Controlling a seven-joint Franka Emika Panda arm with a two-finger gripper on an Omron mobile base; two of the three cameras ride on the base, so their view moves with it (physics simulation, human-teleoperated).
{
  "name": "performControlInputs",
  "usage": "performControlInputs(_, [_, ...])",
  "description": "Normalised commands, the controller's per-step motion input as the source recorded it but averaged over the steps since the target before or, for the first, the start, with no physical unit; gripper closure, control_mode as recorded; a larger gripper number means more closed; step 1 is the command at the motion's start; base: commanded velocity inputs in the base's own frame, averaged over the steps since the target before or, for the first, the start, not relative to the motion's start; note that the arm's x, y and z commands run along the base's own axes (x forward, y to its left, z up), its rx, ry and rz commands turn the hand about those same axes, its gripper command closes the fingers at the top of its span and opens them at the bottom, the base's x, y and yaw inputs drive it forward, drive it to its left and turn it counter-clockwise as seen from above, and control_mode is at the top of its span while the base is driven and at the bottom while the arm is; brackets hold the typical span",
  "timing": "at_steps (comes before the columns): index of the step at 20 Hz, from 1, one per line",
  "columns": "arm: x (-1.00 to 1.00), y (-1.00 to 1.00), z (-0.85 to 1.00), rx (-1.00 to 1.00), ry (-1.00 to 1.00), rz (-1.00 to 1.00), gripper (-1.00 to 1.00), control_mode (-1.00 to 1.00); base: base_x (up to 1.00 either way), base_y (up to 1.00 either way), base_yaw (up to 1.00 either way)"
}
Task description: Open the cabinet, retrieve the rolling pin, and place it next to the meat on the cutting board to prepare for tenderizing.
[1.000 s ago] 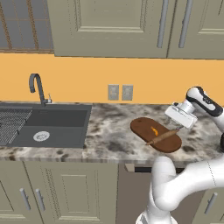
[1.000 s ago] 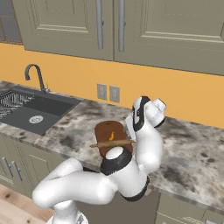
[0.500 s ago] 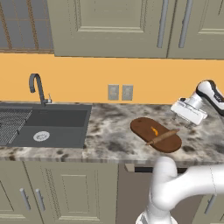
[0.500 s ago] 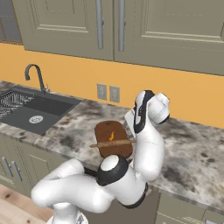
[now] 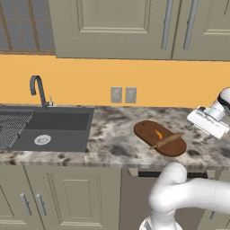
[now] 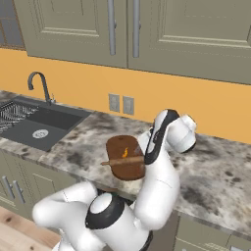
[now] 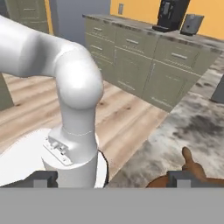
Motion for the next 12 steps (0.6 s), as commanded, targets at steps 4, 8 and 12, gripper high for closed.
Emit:
performControlInputs(4, [-1.00,0.00,0.19,0.04,-0.14,0.00,-1.00,-1.00,0.00,0.00,0.00])
performControlInputs(8, [-1.00,0.00,0.30,0.02,-0.18,0.00,-1.00,-1.00,0.00,0.00,0.00])
performControlInputs(12, [-1.00,0.00,0.44,0.00,-0.19,0.00,-1.00,-1.00,0.00,0.00,0.00])
